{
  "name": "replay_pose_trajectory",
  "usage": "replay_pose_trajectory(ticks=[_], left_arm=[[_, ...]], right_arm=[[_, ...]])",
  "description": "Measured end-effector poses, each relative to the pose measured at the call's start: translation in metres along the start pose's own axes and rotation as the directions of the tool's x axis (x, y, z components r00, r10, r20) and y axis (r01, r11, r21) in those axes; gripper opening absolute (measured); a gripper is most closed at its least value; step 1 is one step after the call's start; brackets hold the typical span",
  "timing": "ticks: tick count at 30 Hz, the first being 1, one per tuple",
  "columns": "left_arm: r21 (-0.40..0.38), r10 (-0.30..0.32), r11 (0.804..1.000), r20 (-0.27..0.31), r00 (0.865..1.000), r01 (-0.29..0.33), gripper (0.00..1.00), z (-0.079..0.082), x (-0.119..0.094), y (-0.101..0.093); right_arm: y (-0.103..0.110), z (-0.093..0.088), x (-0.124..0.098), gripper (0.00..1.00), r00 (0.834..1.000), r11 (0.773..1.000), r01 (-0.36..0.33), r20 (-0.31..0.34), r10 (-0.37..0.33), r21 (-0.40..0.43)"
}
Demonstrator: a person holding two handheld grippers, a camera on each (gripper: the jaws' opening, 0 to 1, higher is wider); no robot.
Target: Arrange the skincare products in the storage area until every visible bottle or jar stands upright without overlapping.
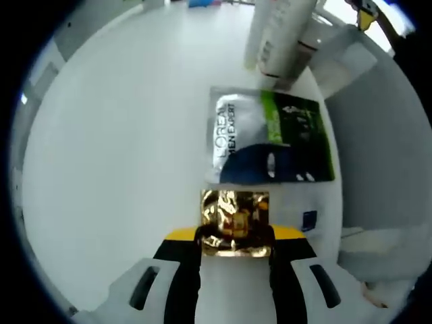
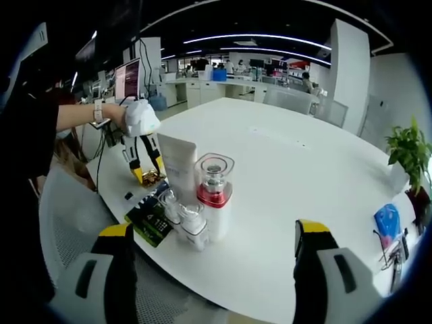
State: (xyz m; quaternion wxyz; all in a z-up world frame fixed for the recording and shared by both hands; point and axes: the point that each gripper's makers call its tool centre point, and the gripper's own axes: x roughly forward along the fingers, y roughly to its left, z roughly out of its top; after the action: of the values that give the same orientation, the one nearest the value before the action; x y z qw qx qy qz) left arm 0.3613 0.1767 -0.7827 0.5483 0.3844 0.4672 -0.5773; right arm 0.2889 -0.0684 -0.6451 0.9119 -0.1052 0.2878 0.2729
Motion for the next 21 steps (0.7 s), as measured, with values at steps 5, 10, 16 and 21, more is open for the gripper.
replay_pose_trajectory(ticks=[5, 10, 16, 21], left_arm=[[-0.002, 0.019, 1.0, 0.003, 1.0, -0.019, 0.36, 0.0023, 0.0018, -0.005], [0.006, 0.035, 0.999, 0.015, 0.999, -0.035, 0.36, 0.0049, 0.0036, -0.009], [-0.021, 0.081, 0.997, 0.021, 0.997, -0.08, 0.36, 0.0054, 0.0046, -0.0079], [-0.005, 0.106, 0.994, 0.013, 0.994, -0.106, 0.36, 0.0036, 0.0047, -0.0069]], right_arm=[[0.0003, 0.0008, -0.0002, 0.99, 1.0, 1.0, -0.004, 0.002, 0.004, -0.006], [0.002, 0.0016, -0.0001, 0.99, 1.0, 1.0, -0.01, 0.003, 0.01, -0.014], [0.0027, 0.0021, -0.0005, 0.99, 1.0, 1.0, -0.011, 0.005, 0.011, -0.016], [0.0037, 0.0003, -0.0004, 0.99, 1.0, 1.0, -0.012, 0.002, 0.012, -0.014]])
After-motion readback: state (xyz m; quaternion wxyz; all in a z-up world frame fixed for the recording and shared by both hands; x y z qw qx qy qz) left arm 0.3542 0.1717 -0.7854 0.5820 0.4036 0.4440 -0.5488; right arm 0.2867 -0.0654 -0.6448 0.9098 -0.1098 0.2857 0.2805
